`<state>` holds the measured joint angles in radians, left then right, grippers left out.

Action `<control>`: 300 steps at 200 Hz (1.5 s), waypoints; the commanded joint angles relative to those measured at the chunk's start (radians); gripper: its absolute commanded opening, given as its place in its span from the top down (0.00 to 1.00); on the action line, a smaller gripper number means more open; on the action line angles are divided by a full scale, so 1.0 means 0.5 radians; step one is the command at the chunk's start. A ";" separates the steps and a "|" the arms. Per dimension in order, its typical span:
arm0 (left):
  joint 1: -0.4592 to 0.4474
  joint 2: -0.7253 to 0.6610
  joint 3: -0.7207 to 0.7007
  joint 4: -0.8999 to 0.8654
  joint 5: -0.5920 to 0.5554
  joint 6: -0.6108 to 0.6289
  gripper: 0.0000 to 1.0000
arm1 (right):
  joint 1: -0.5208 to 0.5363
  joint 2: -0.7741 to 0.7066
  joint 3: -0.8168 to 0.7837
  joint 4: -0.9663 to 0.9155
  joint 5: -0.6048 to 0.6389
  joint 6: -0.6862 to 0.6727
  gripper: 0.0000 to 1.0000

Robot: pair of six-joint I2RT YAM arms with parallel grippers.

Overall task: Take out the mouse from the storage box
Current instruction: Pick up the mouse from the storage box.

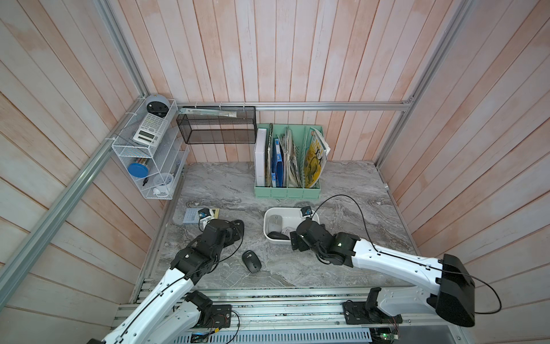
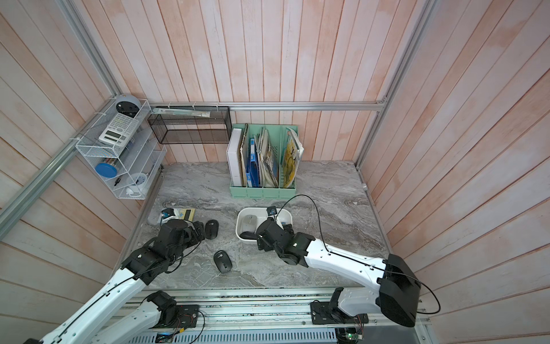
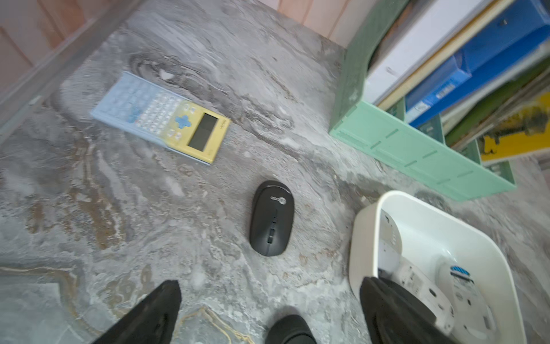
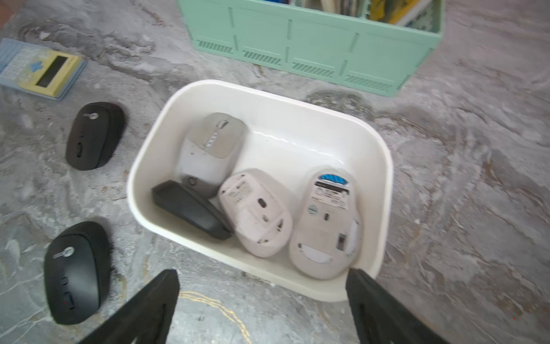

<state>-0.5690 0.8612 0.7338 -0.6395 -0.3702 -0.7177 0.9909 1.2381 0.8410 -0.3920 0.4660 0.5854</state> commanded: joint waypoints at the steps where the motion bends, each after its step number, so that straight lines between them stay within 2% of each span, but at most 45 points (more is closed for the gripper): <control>1: -0.212 0.197 0.203 -0.047 0.075 0.076 0.00 | -0.148 -0.202 -0.163 0.034 -0.016 0.053 0.05; 38: -0.512 0.630 0.532 -0.175 0.014 0.118 0.00 | -0.475 -0.540 -0.387 -0.029 -0.110 0.036 0.05; 82: -0.691 1.078 0.896 -0.252 0.020 0.070 0.00 | -0.813 -0.827 -0.592 -0.046 -0.189 0.030 0.05; 117: -0.807 1.453 1.204 -0.309 0.077 0.034 0.01 | -0.958 -1.002 -0.739 0.017 -0.203 -0.019 0.05; 141: -0.818 1.699 1.408 -0.336 0.160 0.012 0.08 | -1.024 -1.070 -0.806 0.055 -0.256 -0.018 0.05; 148: -0.890 1.770 1.463 -0.335 0.173 0.009 0.10 | -1.036 -1.079 -0.811 0.058 -0.270 -0.020 0.05; 178: -0.897 2.000 1.652 -0.338 0.227 0.006 0.19 | -1.043 -1.094 -0.808 0.056 -0.289 -0.031 0.05; 220: -0.863 2.234 1.770 -0.252 0.368 -0.021 0.24 | -1.044 -1.120 -0.825 0.069 -0.329 -0.029 0.05; 238: -0.853 2.286 1.748 -0.183 0.407 -0.054 0.24 | -1.044 -1.122 -0.829 0.074 -0.333 -0.027 0.05; 242: -0.784 2.292 1.737 -0.156 0.426 -0.058 0.24 | -1.046 -1.120 -0.829 0.075 -0.331 -0.028 0.05; 257: -0.743 2.297 1.661 -0.021 0.492 -0.065 0.24 | -1.045 -1.123 -0.832 0.081 -0.346 -0.026 0.05; 300: -0.682 2.334 1.557 0.251 0.663 -0.059 0.24 | -1.046 -1.076 -0.841 0.126 -0.378 -0.026 0.05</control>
<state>-0.9127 2.0064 1.5337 -0.6189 -0.1005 -0.7387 0.4740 0.6872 0.4335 -0.3531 0.2932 0.5785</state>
